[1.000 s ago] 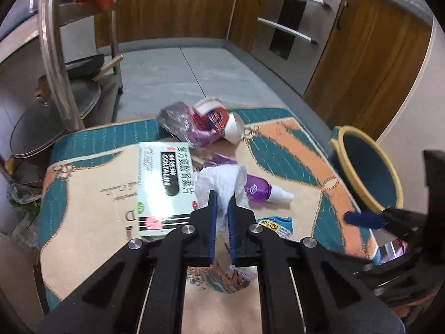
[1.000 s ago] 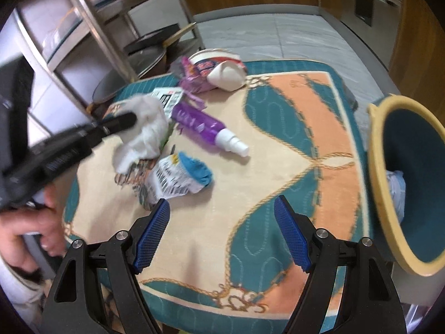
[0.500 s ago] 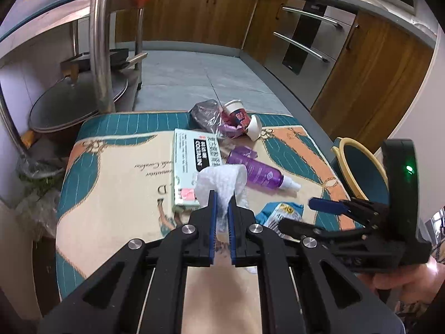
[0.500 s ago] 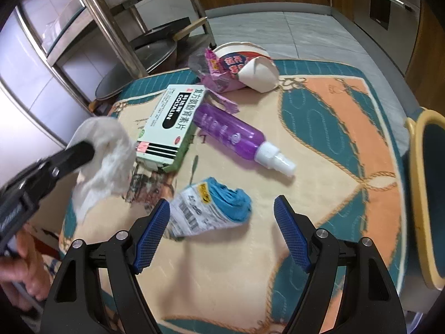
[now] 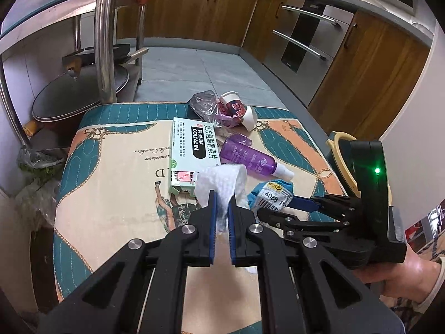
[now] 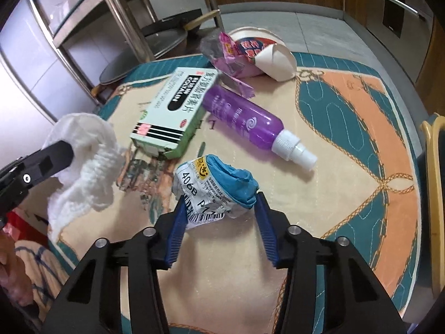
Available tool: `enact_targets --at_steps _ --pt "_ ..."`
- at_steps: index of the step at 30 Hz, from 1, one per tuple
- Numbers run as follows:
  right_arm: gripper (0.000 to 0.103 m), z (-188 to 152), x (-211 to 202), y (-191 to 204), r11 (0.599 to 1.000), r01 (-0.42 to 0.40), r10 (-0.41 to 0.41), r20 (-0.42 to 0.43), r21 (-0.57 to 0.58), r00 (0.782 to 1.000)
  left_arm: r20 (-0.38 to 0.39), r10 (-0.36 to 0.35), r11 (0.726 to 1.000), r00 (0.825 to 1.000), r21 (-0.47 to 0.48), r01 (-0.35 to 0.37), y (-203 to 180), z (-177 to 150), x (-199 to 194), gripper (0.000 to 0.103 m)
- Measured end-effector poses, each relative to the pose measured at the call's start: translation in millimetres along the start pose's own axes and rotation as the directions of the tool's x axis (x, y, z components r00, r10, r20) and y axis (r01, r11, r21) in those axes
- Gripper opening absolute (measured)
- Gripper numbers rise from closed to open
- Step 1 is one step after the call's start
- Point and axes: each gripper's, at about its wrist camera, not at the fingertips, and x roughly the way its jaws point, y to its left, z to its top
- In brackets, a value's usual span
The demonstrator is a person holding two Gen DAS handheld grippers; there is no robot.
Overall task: Collect trash
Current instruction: 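Grasp the blue-wrapped packet with the right gripper while the left holds the tissue, then carry the tissue and blue packet over the teal bin with both grippers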
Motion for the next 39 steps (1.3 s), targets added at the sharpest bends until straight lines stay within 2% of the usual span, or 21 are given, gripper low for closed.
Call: enact_targets --at_steps 5,11,23,39 --pt "0.046 -3 -12 -3 1.000 0.000 0.001 0.015 -0.010 1.000 0.000 0.005 1.000 1.000 0.001 -0.005 -1 -2 -2 0.007" --pt "0.046 -1 -33 -19 0.999 0.011 -0.012 0.049 0.030 0.999 0.005 0.001 1.000 1.000 -0.006 0.000 -5 -3 -4 0.007" --pt "0.046 -11 -81 -32 0.999 0.040 -0.041 0.097 0.008 0.994 0.022 -0.039 0.999 0.999 0.014 0.039 -33 -7 -9 0.007" --pt "0.046 -21 -146 -79 0.993 0.111 -0.117 0.154 0.045 0.981 0.014 -0.097 0.993 0.995 0.064 0.096 -82 -5 -5 0.007"
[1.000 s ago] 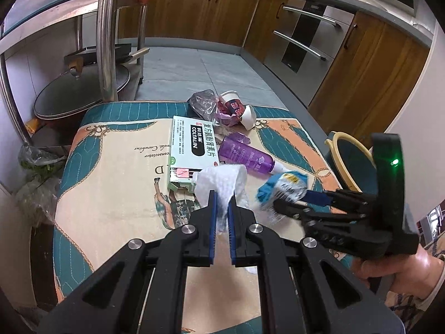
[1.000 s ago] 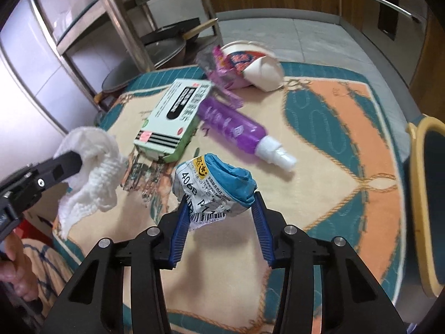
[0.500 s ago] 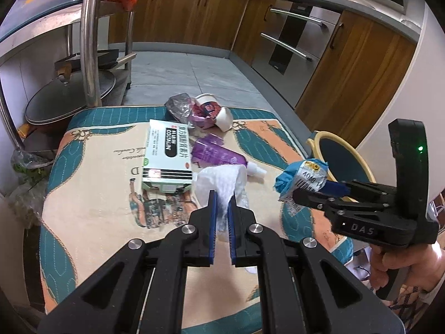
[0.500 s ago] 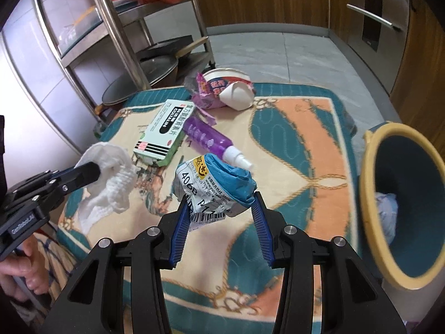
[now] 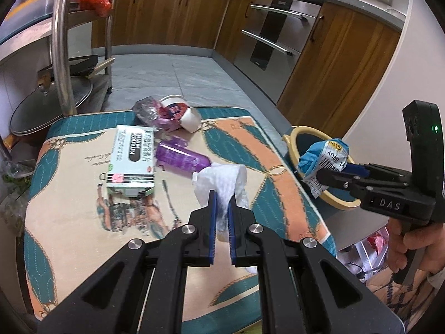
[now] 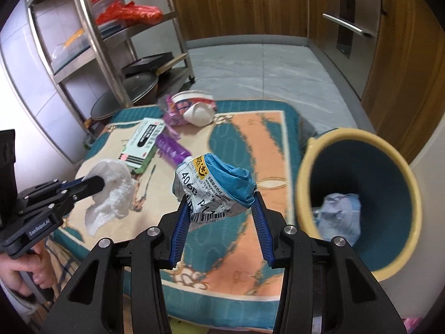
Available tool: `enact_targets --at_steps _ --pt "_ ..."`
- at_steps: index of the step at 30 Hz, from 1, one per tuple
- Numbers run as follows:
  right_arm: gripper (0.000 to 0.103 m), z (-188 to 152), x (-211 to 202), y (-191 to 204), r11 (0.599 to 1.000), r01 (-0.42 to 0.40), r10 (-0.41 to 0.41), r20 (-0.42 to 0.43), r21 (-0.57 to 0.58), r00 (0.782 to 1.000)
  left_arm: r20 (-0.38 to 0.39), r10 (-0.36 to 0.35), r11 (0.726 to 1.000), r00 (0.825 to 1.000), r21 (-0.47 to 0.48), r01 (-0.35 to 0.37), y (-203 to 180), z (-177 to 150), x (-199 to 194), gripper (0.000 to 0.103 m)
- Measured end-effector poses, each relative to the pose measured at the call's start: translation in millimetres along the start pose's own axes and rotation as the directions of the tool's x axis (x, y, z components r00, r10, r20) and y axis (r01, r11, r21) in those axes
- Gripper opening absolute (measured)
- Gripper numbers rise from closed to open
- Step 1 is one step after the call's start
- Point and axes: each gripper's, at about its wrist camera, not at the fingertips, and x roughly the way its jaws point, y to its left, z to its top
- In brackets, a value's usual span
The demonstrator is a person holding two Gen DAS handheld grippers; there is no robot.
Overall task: Collect trash
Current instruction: 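Carry the tissue and blue packet over the teal bin with both grippers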
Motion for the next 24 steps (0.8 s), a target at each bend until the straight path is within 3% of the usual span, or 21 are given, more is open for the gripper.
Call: enact_targets --at_steps 13,24 --pt "0.046 -14 -35 -47 0.994 0.076 -0.082 0.085 0.074 0.993 -0.016 -0.066 0.996 0.998 0.057 0.067 -48 9 17 0.007" --pt "0.046 -25 -55 -107 0.962 0.144 -0.177 0.127 0.232 0.976 -0.037 -0.138 0.979 0.990 0.149 0.142 -119 30 46 0.007"
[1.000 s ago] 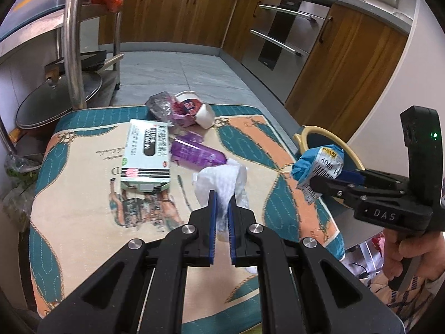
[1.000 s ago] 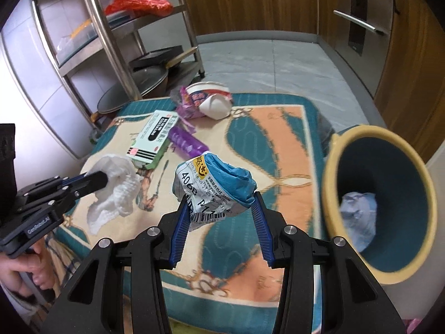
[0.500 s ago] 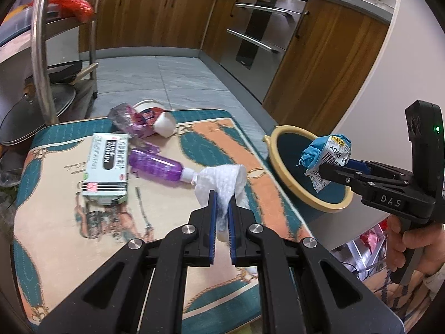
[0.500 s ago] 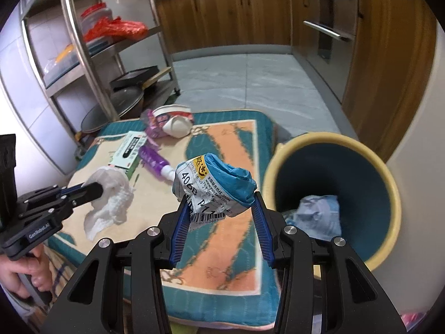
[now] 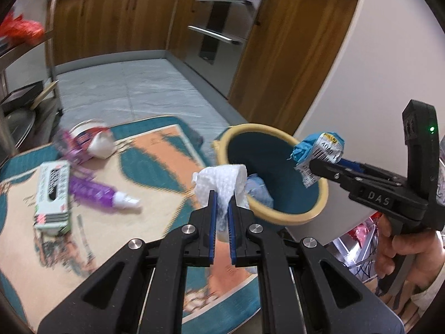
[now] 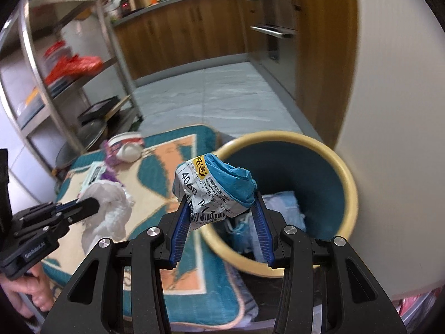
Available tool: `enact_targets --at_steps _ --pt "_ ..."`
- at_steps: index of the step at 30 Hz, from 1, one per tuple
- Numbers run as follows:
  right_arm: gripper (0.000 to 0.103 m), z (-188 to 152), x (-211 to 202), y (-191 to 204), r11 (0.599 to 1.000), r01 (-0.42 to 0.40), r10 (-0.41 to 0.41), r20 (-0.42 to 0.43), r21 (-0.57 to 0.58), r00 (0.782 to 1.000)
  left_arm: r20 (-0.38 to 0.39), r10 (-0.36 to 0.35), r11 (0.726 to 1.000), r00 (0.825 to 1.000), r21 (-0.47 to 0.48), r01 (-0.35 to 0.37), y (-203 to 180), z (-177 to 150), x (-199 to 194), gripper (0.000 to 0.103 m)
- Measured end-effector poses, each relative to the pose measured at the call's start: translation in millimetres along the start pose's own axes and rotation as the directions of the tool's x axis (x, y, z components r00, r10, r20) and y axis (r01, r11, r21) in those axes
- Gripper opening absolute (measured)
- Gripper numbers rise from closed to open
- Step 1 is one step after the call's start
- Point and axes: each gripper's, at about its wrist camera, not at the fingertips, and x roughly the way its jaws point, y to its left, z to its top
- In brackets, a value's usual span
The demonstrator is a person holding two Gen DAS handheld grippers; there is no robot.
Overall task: Collect trash
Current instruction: 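Carry the tissue and blue packet over the teal bin with both grippers, then open both grippers to drop the tissue and packet into the bin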
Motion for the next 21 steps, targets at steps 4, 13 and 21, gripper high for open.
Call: enact_targets --at_steps 4,13,21 --pt "0.046 -4 0 -25 0.997 0.020 -0.020 0.000 0.075 1.000 -0.007 -0.028 0.999 1.000 0.030 0.028 -23 14 18 0.007" --pt "0.046 -9 3 -53 0.987 0.048 -0.047 -0.007 0.155 0.999 -0.041 -0.046 0.996 0.998 0.078 0.050 -55 35 59 0.007" --pt "0.046 -10 12 -60 0.980 0.069 -0.065 -0.028 0.185 0.997 -0.113 -0.048 0.997 0.992 0.051 0.054 -58 46 109 0.007"
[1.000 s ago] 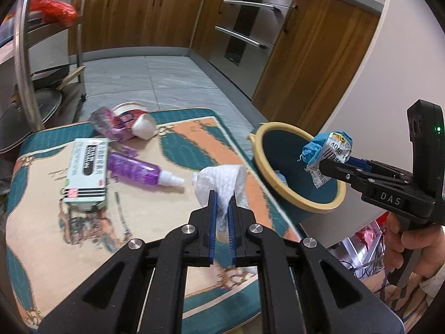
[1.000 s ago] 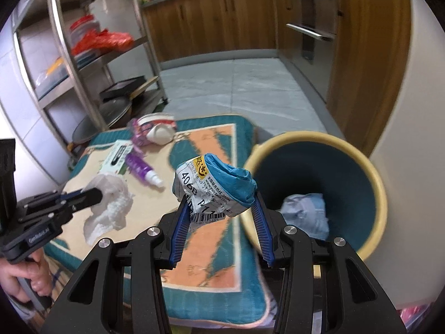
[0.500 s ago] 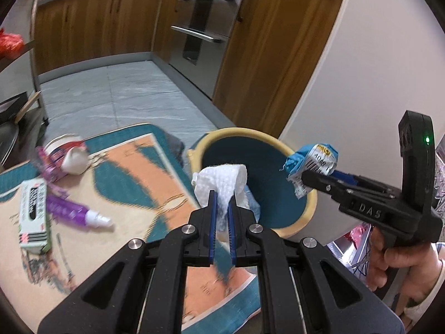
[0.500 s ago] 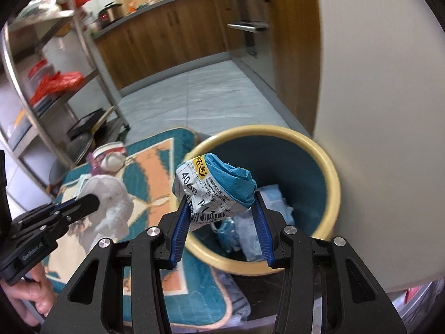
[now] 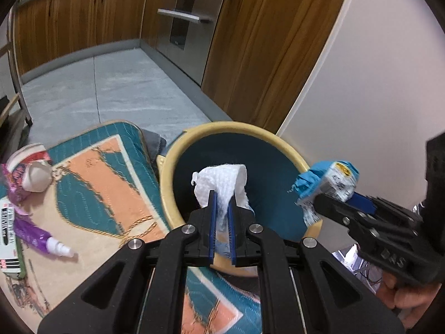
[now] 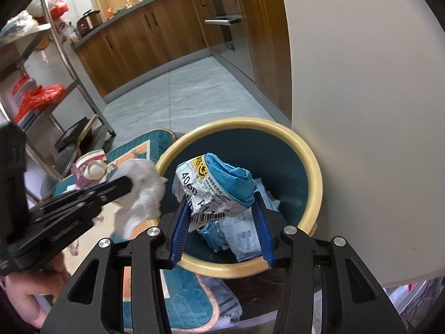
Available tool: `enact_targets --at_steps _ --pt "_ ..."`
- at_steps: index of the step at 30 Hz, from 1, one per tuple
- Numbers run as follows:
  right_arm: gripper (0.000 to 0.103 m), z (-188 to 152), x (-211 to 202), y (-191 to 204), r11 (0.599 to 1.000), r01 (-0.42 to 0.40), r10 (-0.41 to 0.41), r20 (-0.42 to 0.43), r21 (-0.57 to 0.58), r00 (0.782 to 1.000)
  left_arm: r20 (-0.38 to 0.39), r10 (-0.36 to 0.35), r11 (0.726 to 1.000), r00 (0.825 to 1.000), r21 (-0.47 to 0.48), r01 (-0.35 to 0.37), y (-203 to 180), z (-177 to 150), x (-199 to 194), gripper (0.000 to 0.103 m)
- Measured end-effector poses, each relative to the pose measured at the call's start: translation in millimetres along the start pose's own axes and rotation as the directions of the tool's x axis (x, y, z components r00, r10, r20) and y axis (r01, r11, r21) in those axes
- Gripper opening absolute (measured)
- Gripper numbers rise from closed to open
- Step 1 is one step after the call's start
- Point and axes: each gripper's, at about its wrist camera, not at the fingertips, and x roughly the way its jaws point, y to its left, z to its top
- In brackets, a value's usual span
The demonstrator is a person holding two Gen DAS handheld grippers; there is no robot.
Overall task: Collect trash
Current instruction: 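Open both grippers to drop the tissue and packet into the bin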
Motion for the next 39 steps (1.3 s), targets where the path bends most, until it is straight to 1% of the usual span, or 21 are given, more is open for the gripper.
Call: enact_targets --at_steps 5,9,10,11,12,14,16,18,20,21,27,29,30,31,33,39 --pt "0.046 2 2 -5 1.000 0.005 -0.005 -0.002 0.025 1.000 -0.053 0.011 1.000 0.999 0.020 -0.010 -4 1 31 0.007" --pt "0.046 1 10 -8 0.999 0.019 -0.019 -0.020 0.030 1.000 -0.084 0.013 1.000 0.996 0.015 -0.012 -3 -3 47 0.007" --pt "0.046 0 13 -9 0.999 0.022 -0.021 -0.029 0.035 0.999 -0.096 0.004 1.000 0.995 0.007 -0.003 -2 -5 51 0.007" --pt "0.046 0 15 -10 0.999 0.024 -0.023 -0.035 0.039 0.999 -0.102 0.004 1.000 0.995 0.005 -0.003 -1 -6 53 0.011" --pt "0.046 -1 17 -11 0.999 0.026 -0.025 -0.040 0.041 0.999 -0.104 0.006 1.000 0.995 0.005 -0.006 -1 -6 54 0.018" --pt "0.046 -1 18 -11 0.999 0.028 -0.026 -0.042 0.040 0.999 -0.105 -0.004 1.000 0.994 -0.008 0.003 1 -8 55 0.028" --pt "0.046 -1 18 -10 0.999 0.031 -0.029 -0.041 0.036 0.999 -0.100 -0.006 1.000 0.995 -0.011 0.005 3 -8 53 0.036" --pt "0.046 -2 19 -10 0.999 0.032 -0.030 -0.044 0.036 0.999 -0.094 -0.012 1.000 0.996 -0.011 0.011 5 -9 49 0.050" --pt "0.047 -2 20 -9 0.999 0.035 -0.033 -0.049 0.036 0.998 -0.074 0.012 1.000 0.997 0.006 -0.012 6 -10 42 0.059" --pt "0.047 -3 21 -9 0.999 0.036 -0.034 -0.052 0.035 0.998 -0.068 0.015 1.000 0.998 0.008 -0.015 8 -10 39 0.062" --pt "0.048 -5 28 -7 0.999 0.043 -0.041 -0.072 0.021 0.997 -0.037 0.051 0.999 0.998 -0.004 -0.051 21 -14 19 0.063" --pt "0.057 -5 30 -7 0.999 0.044 -0.041 -0.080 0.030 0.996 -0.029 0.055 0.998 0.998 -0.019 -0.056 26 -15 14 0.066" --pt "0.057 -4 31 -8 0.998 0.037 -0.033 -0.081 0.046 0.996 -0.023 0.059 0.997 0.998 -0.039 -0.060 33 -17 9 0.067" --pt "0.058 -4 30 -10 0.997 0.019 -0.013 -0.080 0.069 0.997 -0.019 0.062 0.997 0.998 -0.051 -0.063 37 -16 7 0.067" --pt "0.058 -1 28 -12 0.996 0.007 0.000 -0.068 0.092 0.998 -0.012 0.067 0.995 0.998 -0.075 -0.068 46 -19 -1 0.067" --pt "0.058 1 26 -5 0.995 -0.004 0.009 -0.052 0.096 0.999 0.009 0.097 0.989 0.995 -0.116 -0.095 69 -25 -24 0.067"
